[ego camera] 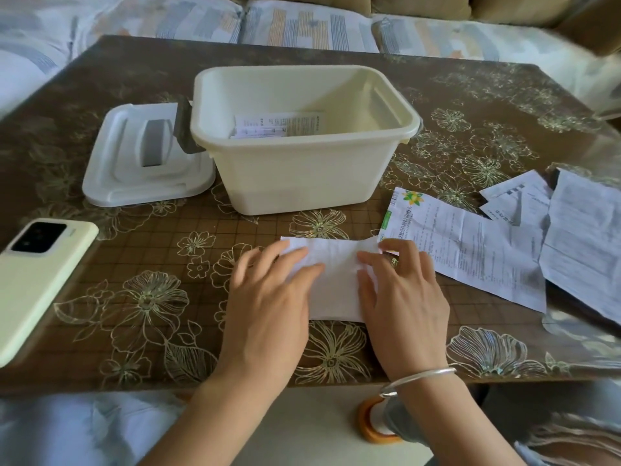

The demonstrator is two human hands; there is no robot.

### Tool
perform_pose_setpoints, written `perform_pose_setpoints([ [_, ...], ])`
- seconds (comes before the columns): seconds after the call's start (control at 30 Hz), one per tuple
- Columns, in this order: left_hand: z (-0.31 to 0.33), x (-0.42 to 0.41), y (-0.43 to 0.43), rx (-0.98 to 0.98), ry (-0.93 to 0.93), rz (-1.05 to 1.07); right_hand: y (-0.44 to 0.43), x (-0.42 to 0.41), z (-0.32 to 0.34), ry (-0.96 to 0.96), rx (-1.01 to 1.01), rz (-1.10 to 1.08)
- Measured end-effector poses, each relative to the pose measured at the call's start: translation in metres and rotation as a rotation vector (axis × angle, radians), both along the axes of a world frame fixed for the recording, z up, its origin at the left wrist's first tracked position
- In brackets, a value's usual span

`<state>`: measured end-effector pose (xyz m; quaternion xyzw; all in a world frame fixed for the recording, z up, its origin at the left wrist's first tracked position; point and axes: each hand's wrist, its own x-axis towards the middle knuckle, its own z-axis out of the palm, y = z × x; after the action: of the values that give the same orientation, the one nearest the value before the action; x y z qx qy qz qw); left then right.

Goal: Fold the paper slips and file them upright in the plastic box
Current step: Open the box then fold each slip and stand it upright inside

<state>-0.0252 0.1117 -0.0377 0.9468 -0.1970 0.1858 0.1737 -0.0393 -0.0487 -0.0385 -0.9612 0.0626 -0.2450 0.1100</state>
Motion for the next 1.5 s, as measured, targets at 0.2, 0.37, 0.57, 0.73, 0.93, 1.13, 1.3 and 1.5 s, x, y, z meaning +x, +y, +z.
perform_pose_setpoints([
  [0.2, -0.003, 0.009, 0.021, -0.052, 0.166, -0.132, -0.004, -0.01, 0.003, 0.13, -0.043, 0.007],
  [0.37, 0.002, 0.012, 0.028, 0.01, 0.215, -0.187, 0.01, -0.02, -0.002, 0.249, -0.067, -0.007],
  [0.57, 0.002, 0.013, 0.03, 0.018, 0.226, -0.203, 0.01, -0.027, -0.004, 0.217, 0.021, -0.022],
  [0.73, 0.001, 0.015, 0.03, -0.002, 0.242, -0.206, -0.011, -0.042, -0.002, 0.289, 0.049, -0.129],
  [0.93, 0.003, 0.007, 0.021, -0.055, 0.229, -0.14, -0.016, -0.042, 0.003, 0.251, 0.145, -0.111],
  [1.13, 0.001, 0.003, 0.015, -0.015, 0.203, -0.118, 0.01, -0.021, 0.007, 0.099, 0.039, 0.139],
  [1.3, 0.006, 0.007, 0.025, -0.016, 0.275, -0.189, 0.007, -0.023, -0.013, 0.201, -0.069, 0.132],
  [1.5, 0.01, 0.022, 0.062, 0.088, 0.466, -0.404, 0.006, -0.021, -0.013, 0.235, -0.048, 0.137],
])
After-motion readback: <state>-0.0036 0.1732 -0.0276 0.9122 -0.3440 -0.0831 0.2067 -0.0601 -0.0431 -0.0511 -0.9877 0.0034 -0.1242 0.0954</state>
